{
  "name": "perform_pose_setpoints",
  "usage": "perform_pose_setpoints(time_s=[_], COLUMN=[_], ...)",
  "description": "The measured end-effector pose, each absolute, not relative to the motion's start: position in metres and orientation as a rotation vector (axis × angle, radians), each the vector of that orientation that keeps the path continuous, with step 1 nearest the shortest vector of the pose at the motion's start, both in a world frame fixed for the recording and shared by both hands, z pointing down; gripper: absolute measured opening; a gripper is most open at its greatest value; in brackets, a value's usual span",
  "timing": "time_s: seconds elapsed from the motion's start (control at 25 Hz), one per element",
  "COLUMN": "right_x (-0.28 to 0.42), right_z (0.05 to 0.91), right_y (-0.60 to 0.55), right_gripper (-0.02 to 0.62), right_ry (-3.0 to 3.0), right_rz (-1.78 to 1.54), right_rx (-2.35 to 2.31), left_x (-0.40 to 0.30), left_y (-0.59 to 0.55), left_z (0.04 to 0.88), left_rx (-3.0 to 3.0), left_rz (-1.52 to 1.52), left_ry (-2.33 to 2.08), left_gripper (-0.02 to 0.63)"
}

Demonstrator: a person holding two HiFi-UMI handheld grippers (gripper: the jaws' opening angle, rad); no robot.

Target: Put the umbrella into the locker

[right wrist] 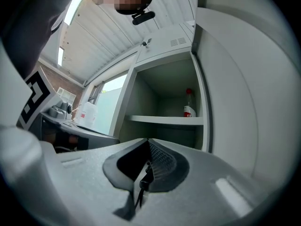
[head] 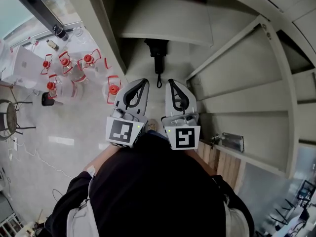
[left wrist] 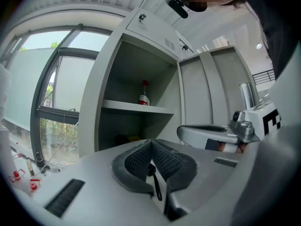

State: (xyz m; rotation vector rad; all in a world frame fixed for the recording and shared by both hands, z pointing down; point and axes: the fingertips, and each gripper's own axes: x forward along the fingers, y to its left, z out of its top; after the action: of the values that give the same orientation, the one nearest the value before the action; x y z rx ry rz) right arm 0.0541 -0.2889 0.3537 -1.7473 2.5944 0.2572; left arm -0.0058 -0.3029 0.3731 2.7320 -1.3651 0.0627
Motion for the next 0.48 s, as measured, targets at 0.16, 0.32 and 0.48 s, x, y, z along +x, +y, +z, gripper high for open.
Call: perform_pose_setpoints(time_s=[0.16,0.32,0.48], right_x=[0.0530,0.0554,0.0547], right_z=[0.3553,0.3576,0.3588], right_y=[-0.2888,-0.2891,-0.2902], right_gripper=[0.003,0.003,0.003], right_ry=[2.586,2.581,2.583], right_rz=[0.262,0.241,0.237], right_rx=[-1.766,-1.787,-1.787], left_x=[-0.0077,-0.0070,-0.0064], left_y=[-0.3054,-0.3062,-0.3067], left_z=[0.3732,0.3742,0.3737], left_rx=[2.739,2.748,2.753], left_rz=[0.052,0.059,0.056], left_ry=[-1.342,-1.323,-1.318], left_gripper=[0.006,0.006,0.006])
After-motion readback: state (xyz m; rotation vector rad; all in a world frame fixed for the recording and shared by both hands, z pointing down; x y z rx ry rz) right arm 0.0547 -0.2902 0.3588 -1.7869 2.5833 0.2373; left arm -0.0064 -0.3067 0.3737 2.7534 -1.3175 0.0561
